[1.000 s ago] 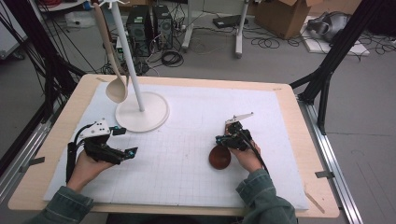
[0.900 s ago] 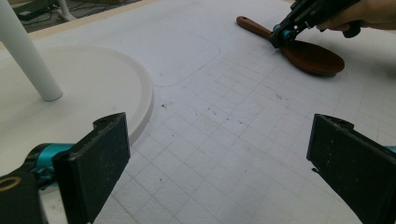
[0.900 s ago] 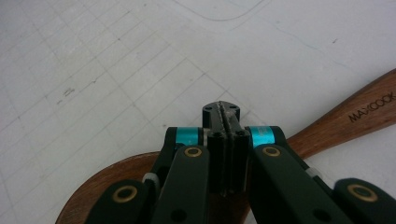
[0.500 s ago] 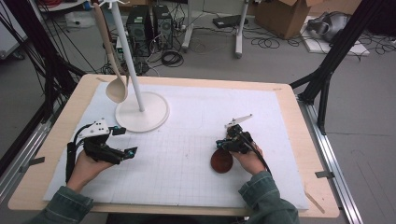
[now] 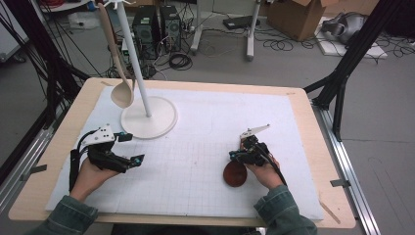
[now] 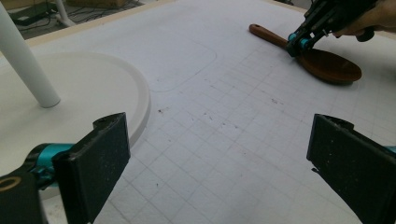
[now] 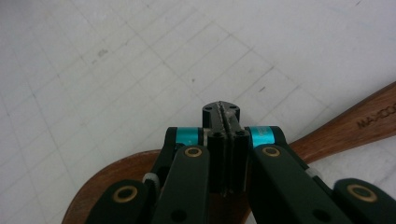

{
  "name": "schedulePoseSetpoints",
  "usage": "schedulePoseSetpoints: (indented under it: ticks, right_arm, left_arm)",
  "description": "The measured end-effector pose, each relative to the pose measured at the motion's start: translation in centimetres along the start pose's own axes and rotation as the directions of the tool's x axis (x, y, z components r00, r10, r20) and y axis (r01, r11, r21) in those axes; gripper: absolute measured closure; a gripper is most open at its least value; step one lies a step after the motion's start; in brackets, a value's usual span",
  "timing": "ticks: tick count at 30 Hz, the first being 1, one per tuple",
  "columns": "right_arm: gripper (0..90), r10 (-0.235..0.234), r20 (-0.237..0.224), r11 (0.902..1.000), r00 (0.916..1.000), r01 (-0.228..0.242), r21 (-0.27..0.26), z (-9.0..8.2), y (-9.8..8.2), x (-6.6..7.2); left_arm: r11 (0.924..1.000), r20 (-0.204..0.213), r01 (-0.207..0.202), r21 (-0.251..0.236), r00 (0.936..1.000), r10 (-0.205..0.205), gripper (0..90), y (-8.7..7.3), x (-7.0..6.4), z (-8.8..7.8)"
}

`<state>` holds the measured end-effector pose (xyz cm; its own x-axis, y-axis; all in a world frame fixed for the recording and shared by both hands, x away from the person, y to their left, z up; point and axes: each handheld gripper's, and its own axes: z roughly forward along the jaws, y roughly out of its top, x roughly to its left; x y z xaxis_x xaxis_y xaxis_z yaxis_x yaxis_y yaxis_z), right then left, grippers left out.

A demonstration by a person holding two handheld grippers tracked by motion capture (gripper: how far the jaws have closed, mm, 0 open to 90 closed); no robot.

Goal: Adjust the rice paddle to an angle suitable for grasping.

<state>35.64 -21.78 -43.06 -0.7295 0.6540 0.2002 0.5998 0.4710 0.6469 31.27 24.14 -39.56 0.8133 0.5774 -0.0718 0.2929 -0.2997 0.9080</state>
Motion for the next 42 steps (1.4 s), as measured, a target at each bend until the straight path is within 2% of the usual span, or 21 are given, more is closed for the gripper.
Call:
schedulePoseSetpoints:
  ticks: [3, 6, 13, 17, 26, 33, 42]
  right_arm:
    - [89.9, 0.004, 0.021, 0.9988, 0.9998, -0.003, -0.050, -0.9, 0.0, -0.3]
    - [89.9, 0.049, 0.056, 0.9954, 0.9972, -0.044, -0.085, -1.9, -0.2, -1.2]
    - [89.9, 0.136, 0.137, 0.9880, 0.9811, -0.124, -0.091, -2.4, -0.9, -3.2]
    - [89.9, 0.142, 0.157, 0.9886, 0.9773, -0.132, -0.073, -1.9, -0.9, -3.5]
    - [89.7, 0.146, 0.148, 0.9879, 0.9781, -0.136, -0.075, -1.1, -0.6, -3.5]
    - [89.7, 0.118, 0.105, 0.9924, 0.9874, -0.114, -0.046, 0.2, -0.1, -2.7]
    - [89.7, 0.083, 0.061, 0.9963, 0.9946, -0.082, -0.028, 1.4, 0.9, -1.5]
  left_arm:
    - [1.0000, -0.002, 0.002, 0.000, 1.0000, -0.002, 6.5, 0.0, 0.0, 0.0]
    - [1.0000, -0.002, 0.003, 0.002, 1.0000, -0.003, 6.5, 0.0, -0.1, 0.1]
    - [1.0000, 0.001, -0.001, 0.001, 1.0000, 0.001, 6.5, 0.0, 0.0, 0.0]
    - [1.0000, -0.003, 0.004, -0.002, 1.0000, -0.004, 6.5, 0.0, 0.0, 0.0]
    - [1.0000, -0.003, 0.003, -0.003, 1.0000, -0.003, 6.5, 0.0, 0.0, 0.1]
    - [1.0000, -0.002, 0.001, -0.004, 1.0000, -0.001, 6.5, 0.0, 0.0, 0.0]
    - [1.0000, -0.003, 0.001, -0.006, 1.0000, -0.001, 6.5, 0.1, 0.0, 0.0]
